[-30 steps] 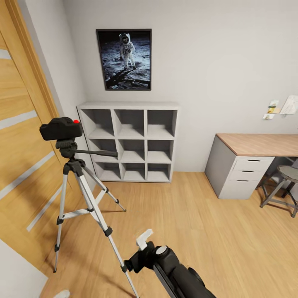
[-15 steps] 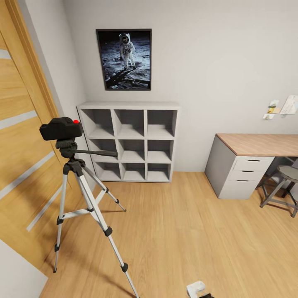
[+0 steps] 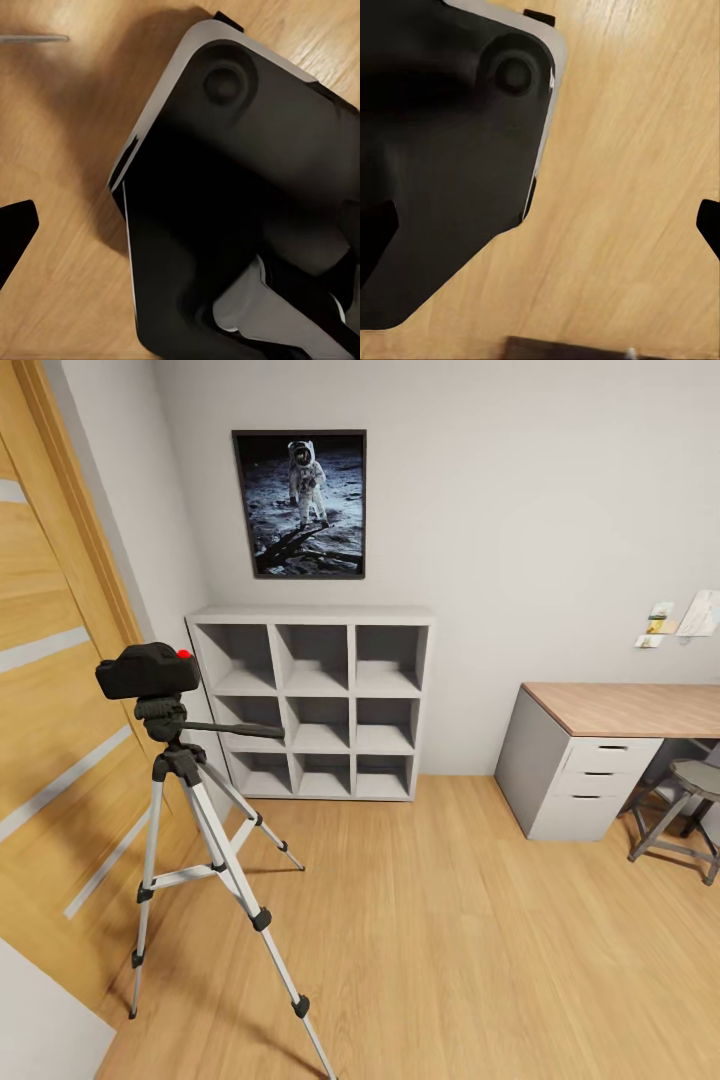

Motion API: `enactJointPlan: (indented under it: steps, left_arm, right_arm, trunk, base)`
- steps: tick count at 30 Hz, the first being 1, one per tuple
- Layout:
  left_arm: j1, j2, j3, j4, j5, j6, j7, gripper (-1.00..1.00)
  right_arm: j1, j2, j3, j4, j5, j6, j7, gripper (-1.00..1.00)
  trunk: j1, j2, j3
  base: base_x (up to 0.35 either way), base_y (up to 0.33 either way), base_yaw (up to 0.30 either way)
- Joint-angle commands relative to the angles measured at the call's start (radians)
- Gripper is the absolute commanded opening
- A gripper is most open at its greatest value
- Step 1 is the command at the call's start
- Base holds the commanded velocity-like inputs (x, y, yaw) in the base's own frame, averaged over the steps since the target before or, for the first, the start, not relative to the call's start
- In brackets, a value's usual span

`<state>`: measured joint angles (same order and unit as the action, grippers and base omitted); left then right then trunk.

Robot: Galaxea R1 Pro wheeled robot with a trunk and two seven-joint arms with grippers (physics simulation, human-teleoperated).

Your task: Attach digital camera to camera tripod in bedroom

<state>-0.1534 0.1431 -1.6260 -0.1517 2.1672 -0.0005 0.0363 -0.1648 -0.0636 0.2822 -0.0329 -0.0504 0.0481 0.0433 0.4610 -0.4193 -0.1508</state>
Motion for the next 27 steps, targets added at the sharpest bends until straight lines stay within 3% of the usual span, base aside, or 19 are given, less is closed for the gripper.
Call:
enactJointPlan:
  steps: [1,9,27]
  left_arm:
    - [0.001,0.001,-0.005,-0.002,0.005,0.000,0.004,1.00]
    - [0.005,-0.002,-0.006,0.001,0.003,-0.001,0.004,1.00]
    - [0.006,-0.002,-0.006,0.001,0.003,-0.001,0.004,1.00]
  right_arm:
    - [0.016,0.000,0.006,0.001,-0.005,0.001,0.003,1.00]
    - [0.069,0.002,0.005,0.009,-0.007,-0.015,0.003,1.00]
    - [0.078,0.002,0.002,-0.004,-0.010,-0.022,0.003,1.00]
  trunk:
    - [0.001,-0.002,-0.002]
    - [0.001,-0.002,-0.002]
    - [0.001,-0.002,-0.002]
  base:
    - [0.000,0.000,0.000]
    - [0.000,0.000,0.000]
    - [0.000,0.000,0.000]
